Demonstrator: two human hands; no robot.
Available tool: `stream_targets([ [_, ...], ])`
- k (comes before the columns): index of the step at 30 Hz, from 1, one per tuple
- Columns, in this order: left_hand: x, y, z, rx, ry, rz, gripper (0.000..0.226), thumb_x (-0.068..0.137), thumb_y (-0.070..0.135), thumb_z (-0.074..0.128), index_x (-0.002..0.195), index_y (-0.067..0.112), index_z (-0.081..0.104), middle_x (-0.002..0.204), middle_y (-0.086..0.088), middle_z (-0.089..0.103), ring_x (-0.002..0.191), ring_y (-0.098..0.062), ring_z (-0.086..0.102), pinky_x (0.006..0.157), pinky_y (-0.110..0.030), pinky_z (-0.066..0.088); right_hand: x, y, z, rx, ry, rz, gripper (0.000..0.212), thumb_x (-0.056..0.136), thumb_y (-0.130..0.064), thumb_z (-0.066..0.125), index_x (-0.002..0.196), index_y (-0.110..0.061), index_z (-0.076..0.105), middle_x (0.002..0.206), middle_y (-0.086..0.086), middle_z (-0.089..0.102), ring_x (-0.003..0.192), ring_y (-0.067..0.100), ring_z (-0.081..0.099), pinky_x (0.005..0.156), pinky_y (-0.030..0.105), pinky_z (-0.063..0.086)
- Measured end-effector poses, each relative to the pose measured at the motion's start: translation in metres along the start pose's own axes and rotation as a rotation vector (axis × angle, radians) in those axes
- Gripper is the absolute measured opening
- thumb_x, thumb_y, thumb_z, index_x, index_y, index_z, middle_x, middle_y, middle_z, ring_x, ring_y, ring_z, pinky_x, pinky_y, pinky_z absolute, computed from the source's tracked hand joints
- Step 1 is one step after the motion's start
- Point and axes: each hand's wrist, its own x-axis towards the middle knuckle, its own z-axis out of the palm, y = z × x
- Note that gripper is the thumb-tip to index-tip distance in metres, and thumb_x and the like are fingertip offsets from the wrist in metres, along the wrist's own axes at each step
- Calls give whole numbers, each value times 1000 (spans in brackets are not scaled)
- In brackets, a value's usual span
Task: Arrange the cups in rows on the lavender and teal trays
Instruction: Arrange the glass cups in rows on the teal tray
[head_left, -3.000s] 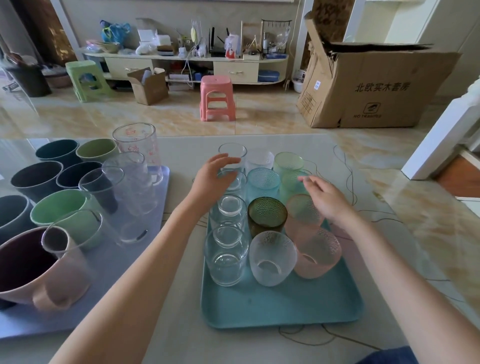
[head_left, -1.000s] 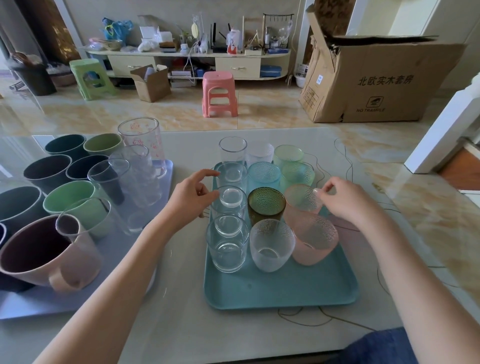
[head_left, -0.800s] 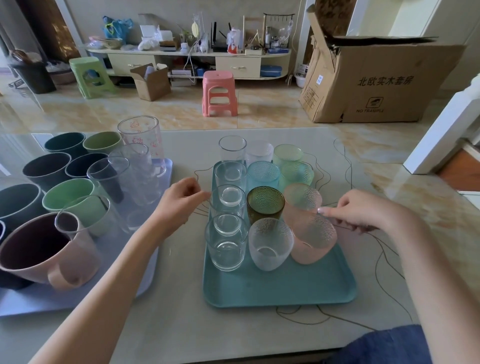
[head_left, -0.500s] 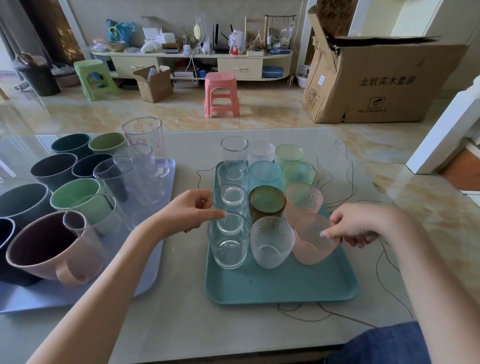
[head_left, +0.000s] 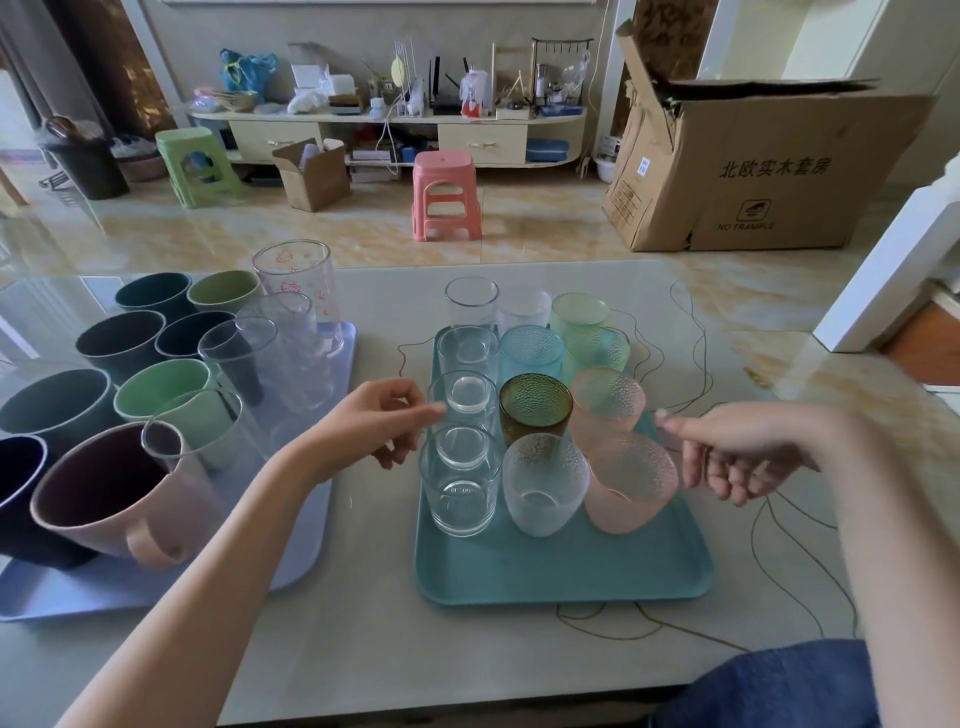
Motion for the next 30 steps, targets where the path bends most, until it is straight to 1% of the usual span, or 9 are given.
stream_targets([
  [4,2,-21,-4,-118,238,-119,12,94,18,55,98,7,57,69,-8,57,37,-12,52,37,-22,45,12,26,-4,-100,15,137,61,97,-55,22,88,-9,59,60,5,58,44,12,55,45,15,38],
  [7,3,-37,10,-89,175,-173,23,92,9,54,114,12,58,68,-8,55,38,-11,56,37,-22,48,23,24,9,-183,-76,158,49,98,-49,28,87,-12,58,62,2,61,49,12,60,46,15,41],
  [10,6,-46,23,-39,96,-194,28,88,13,62,116,16,63,57,-4,60,39,-11,55,42,-21,50,33,18,16,-220,-115,122,40,99,-43,35,87,-13,57,65,1,63,51,10,62,47,15,42],
  [12,9,-50,26,-156,95,-184,24,86,8,66,110,5,68,52,-2,59,38,-8,53,42,-19,49,39,18,21,-264,-138,119,38,99,-41,36,89,-12,57,64,1,63,47,9,61,45,15,42],
  [15,10,-51,27,-306,82,-173,12,86,0,63,95,3,71,52,1,62,41,-5,53,45,-16,49,49,21,25,-278,-127,72,34,100,-34,34,88,-11,56,55,0,59,40,9,55,43,15,40],
  [18,14,-51,28,-306,88,-178,21,86,0,63,107,-1,67,54,3,66,43,-4,57,48,-15,50,59,28,24,-218,-79,-7,27,96,-22,37,83,-9,56,46,0,50,34,12,40,41,16,30],
  [22,30,-48,37,-261,130,-201,36,88,2,61,124,-1,59,59,-6,65,39,-2,57,44,-13,50,68,37,15,-225,41,-45,28,95,-24,36,83,-10,57,44,0,47,34,14,34,39,18,25],
  [26,47,-43,45,-248,150,-206,34,88,4,63,122,1,61,45,3,62,35,-1,54,39,-13,46,75,39,8,-227,76,-21,30,97,-25,35,91,-9,59,44,1,47,32,14,33,37,16,24],
  [30,51,-41,43,-223,140,-213,32,87,7,63,120,5,63,62,-6,63,36,-1,56,36,-12,43,75,36,7,-204,74,5,31,97,-27,36,91,-8,60,42,2,47,33,15,34,38,15,23],
])
